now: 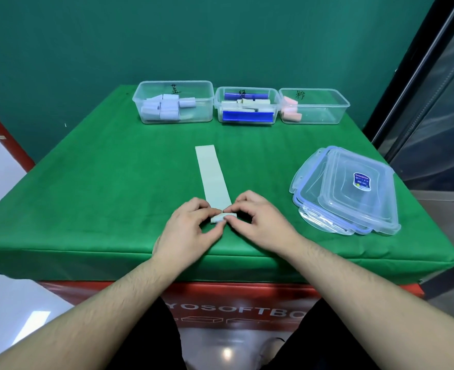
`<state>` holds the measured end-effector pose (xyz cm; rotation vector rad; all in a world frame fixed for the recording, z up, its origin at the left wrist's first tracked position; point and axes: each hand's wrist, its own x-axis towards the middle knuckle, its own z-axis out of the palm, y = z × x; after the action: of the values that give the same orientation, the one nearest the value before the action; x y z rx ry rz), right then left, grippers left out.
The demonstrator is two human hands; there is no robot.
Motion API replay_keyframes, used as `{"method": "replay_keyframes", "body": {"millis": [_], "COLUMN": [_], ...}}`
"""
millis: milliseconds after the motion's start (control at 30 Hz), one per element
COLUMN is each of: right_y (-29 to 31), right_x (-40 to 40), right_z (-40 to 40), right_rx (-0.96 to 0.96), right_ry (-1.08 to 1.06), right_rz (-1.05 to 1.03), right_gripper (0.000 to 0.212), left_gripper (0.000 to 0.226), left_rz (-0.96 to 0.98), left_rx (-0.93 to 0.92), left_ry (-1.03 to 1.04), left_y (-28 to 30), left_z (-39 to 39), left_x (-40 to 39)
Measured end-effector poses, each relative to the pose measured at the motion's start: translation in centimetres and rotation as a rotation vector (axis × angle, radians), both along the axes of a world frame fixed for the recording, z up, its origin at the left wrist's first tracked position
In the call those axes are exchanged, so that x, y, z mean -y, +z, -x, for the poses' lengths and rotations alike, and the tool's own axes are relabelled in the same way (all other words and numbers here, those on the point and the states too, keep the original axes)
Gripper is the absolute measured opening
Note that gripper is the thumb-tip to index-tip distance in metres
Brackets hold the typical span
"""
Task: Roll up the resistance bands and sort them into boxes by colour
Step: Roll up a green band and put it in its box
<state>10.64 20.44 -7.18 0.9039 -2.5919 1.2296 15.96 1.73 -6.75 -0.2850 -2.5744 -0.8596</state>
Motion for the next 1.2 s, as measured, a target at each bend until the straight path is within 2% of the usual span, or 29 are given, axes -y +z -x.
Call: {"method": "replay_keyframes", "body": {"millis": [133,367,533,733,900,1067,1200], "right_y": [0.06,0.21,-0.03,0.24,0.42,0.48,0.6], "right_x": [0.09,-0.18,-0.13,-0.07,0.04,-0.19,-0.17], "right_z": [-0.26,-0.16,-0.29,-0.37,-0.53,-0.44,-0.65], "right_rx": [-0.045,-0.091,-0.097,-0.087,-0.084,-0.078,-0.067], "right_ry": [-0.02,0.014,0.001,-0.017,-0.031,0.009,-0.002], "right_rz": [-0.055,-0.015,0.002,-0.075,-0.104,-0.025,0.0], "right_gripper": [0.037,0.016,0.016,0.023,0.035,0.02,0.02], "left_gripper": [0.041,0.03,0.035,0.018,0.019,0.02,0.023], "left_rz": [0.051,0.03,0.018,0.021,0.033,0.002,0.015], "left_rx": [0.011,0.01,0.021,-0.02,-0.043,-0.042,-0.032], "left_ry": [-0.007,-0.022,-0.051,-0.042,-0.066,-0.069,-0.076], "left_y": [-0.05,0.03,0.18,0.04,-0.27,-0.38,-0.27], "left_z": [0.03,0.09,-0.25,-0.13,0.1,0.07,-0.17], "left_x": [-0.01,0.15,0.21,0.09,0.2,0.4,0.41]}}
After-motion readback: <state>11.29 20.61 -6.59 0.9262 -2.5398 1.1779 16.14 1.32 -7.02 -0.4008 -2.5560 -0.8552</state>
